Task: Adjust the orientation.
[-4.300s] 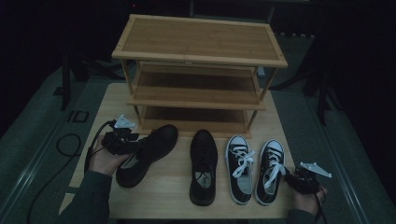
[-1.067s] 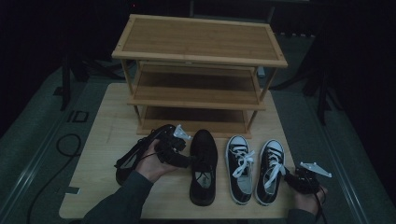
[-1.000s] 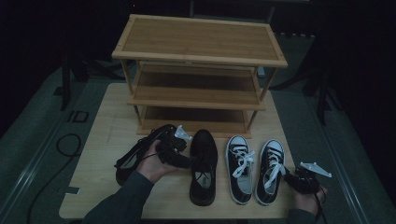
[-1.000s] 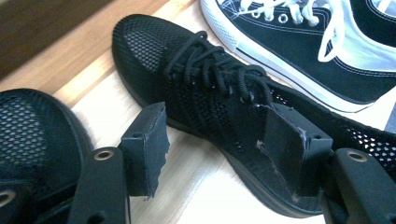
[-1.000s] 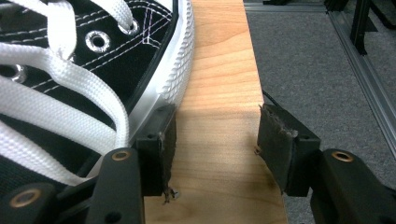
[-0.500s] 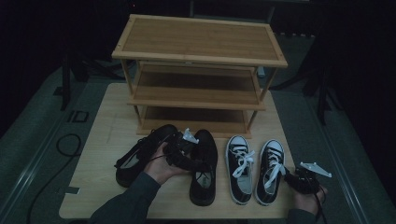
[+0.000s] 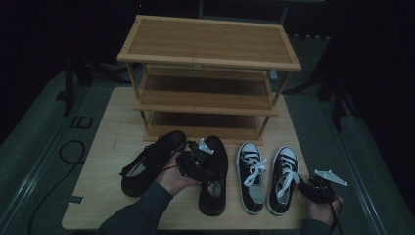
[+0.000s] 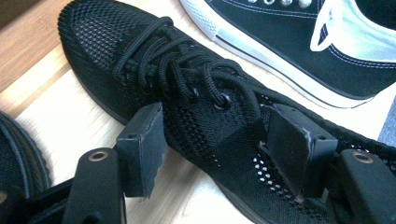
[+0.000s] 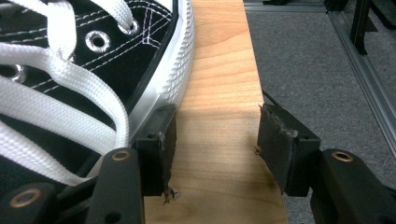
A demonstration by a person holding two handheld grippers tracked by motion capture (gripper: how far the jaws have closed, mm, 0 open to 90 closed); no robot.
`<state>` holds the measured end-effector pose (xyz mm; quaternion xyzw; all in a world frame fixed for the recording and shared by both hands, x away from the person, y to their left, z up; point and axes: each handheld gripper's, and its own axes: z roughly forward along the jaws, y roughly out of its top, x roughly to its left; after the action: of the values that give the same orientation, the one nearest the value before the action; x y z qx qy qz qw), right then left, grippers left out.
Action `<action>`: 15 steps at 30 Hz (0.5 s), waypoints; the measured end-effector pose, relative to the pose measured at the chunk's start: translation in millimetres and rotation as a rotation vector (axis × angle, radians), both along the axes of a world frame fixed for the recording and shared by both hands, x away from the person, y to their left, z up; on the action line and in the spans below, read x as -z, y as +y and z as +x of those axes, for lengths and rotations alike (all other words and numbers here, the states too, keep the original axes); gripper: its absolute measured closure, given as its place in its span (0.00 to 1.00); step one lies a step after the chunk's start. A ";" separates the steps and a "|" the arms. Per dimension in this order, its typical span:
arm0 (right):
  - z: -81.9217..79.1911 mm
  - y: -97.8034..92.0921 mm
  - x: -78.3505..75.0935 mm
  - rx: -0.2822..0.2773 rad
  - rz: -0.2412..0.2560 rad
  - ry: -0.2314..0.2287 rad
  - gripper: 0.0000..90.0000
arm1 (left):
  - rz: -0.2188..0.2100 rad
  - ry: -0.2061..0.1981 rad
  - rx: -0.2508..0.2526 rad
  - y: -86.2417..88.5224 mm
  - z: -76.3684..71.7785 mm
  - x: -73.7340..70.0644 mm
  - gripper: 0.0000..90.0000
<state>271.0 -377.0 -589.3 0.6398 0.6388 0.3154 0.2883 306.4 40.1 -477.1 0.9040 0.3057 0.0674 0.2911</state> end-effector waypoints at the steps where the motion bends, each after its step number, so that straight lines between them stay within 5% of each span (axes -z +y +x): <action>1: 0.0 0.1 -0.1 0.001 0.001 0.000 0.52 | 0.000 -0.001 -0.002 -0.8 -0.1 0.6 0.42; 9: 0.0 -0.1 0.0 -0.002 -0.002 0.000 0.52 | 0.042 0.007 0.017 -11.5 -1.5 10.4 0.38; 15: 0.0 -0.1 0.0 -0.001 -0.001 0.001 0.52 | 0.043 0.025 0.002 -9.8 0.9 11.3 0.44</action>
<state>271.1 -377.1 -589.3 0.6395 0.6394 0.3149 0.2883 307.3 30.3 -488.4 0.9111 0.3069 0.0625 0.2680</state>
